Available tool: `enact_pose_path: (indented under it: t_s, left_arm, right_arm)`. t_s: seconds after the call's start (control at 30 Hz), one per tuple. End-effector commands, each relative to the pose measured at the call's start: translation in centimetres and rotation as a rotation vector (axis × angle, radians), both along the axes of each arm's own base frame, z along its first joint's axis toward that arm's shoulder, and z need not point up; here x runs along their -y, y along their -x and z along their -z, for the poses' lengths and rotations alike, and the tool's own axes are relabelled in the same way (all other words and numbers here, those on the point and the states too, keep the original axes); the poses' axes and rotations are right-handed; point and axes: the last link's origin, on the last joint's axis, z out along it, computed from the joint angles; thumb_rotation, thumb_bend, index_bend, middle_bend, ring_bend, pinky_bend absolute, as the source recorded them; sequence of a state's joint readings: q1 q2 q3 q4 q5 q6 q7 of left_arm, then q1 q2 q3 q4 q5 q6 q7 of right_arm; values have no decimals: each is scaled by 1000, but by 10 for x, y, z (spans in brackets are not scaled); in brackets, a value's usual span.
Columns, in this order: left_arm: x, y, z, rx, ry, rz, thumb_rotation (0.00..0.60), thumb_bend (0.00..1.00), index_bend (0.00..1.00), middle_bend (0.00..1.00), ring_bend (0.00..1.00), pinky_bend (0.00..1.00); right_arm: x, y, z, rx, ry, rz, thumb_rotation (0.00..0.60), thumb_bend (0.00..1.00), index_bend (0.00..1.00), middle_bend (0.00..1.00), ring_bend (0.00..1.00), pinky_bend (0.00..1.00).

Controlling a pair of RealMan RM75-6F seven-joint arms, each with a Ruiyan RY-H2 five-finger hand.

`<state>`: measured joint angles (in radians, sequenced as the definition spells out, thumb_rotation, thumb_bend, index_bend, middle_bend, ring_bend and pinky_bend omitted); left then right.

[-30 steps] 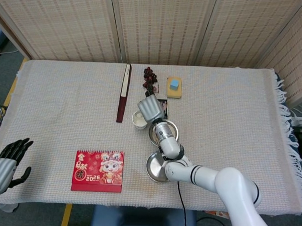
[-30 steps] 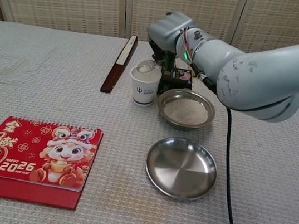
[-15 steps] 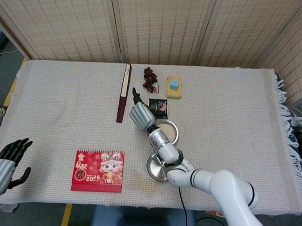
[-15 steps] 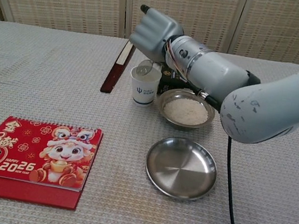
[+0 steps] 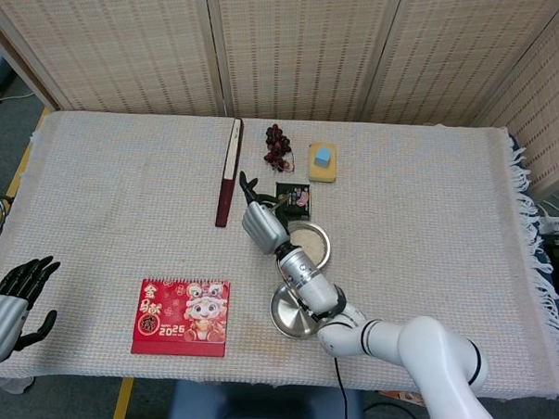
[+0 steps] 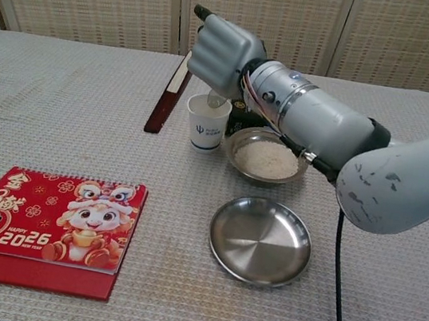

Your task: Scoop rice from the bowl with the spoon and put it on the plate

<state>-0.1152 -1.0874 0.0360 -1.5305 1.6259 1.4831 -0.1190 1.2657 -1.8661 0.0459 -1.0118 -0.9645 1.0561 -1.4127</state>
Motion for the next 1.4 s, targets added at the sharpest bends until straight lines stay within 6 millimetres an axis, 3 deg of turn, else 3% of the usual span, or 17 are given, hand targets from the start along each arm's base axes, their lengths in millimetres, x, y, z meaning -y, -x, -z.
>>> enact_pose_path:
  t_s: [0.03, 0.2, 0.33, 0.47, 0.53, 0.67, 0.87, 1.23, 1.33, 1.4]
  left_arm:
    - [1, 0, -1, 2, -4, 2, 600, 462, 0, 0, 0, 93]
    - [2, 0, -1, -2, -9, 2, 600, 462, 0, 0, 0, 94]
    - [3, -2, 2, -13, 1, 6, 600, 463, 0, 0, 0, 95]
    - [4, -3, 6, -18, 12, -1, 600, 461, 0, 0, 0, 98]
    - [3, -4, 6, -20, 11, -4, 600, 462, 0, 0, 0, 100]
    - [4, -6, 8, -27, 10, 4, 600, 462, 0, 0, 0, 101]
    - [9, -9, 6, -22, 8, 23, 600, 462, 0, 0, 0, 102]
    - [10, -6, 1, -5, 9, 19, 600, 462, 0, 0, 0, 103]
    - [12, -7, 1, 1, 11, 29, 600, 462, 0, 0, 0, 103]
    - [12, -7, 1, 0, 11, 30, 600, 461, 0, 0, 0, 103]
  right_arm:
    - [-1, -4, -17, 172, -28, 70, 600, 323, 917, 579, 206, 0]
    - [-17, 9, -56, 502, -154, 158, 600, 324, 902, 579, 206, 0]
    - [-58, 40, -82, 688, -307, 185, 600, 323, 884, 579, 205, 0]
    - [-98, 70, -91, 783, -450, 252, 600, 323, 866, 579, 191, 0]
    - [-116, 86, -88, 783, -511, 284, 600, 323, 861, 579, 182, 0]
    - [-133, 104, -68, 733, -575, 309, 600, 323, 861, 579, 182, 0]
    - [-136, 119, -29, 702, -624, 364, 600, 323, 842, 579, 182, 0]
    - [-146, 124, 0, 672, -657, 389, 600, 324, 815, 579, 182, 0]
    - [-146, 127, 4, 645, -650, 406, 600, 323, 739, 546, 172, 0]
    - [-146, 128, 4, 627, -646, 412, 600, 322, 603, 473, 147, 0]
